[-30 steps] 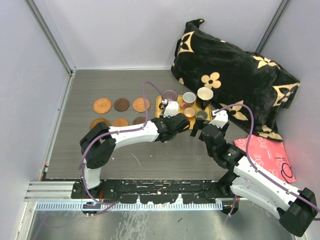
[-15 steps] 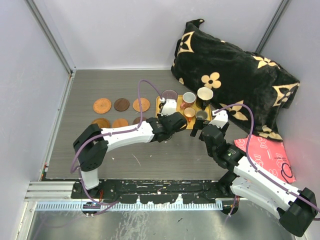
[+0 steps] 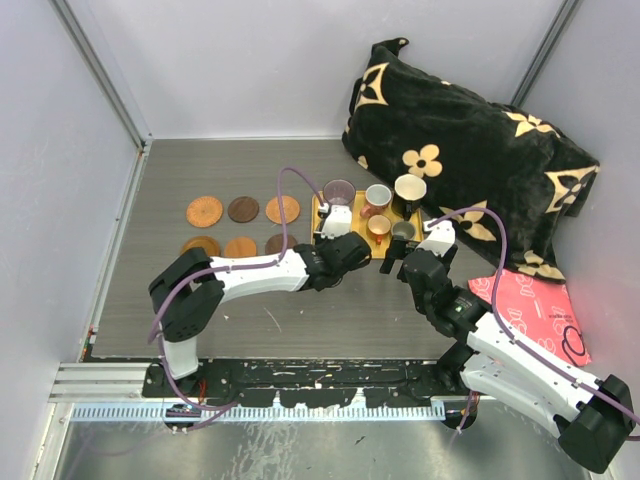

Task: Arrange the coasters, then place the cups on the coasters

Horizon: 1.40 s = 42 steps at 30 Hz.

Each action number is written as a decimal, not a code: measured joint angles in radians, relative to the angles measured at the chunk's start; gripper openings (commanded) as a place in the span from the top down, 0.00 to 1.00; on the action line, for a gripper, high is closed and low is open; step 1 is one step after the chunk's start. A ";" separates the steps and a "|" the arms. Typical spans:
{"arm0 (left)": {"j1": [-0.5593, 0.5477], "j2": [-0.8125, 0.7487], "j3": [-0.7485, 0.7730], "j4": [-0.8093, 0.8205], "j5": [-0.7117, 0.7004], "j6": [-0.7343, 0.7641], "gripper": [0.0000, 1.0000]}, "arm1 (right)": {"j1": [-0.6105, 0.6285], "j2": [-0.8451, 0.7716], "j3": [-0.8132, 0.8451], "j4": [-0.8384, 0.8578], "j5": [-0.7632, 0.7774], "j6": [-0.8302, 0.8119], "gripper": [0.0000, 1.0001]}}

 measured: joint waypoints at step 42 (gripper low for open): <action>0.066 0.065 0.026 0.055 0.073 -0.004 0.67 | -0.001 0.015 -0.006 0.008 -0.007 0.000 0.00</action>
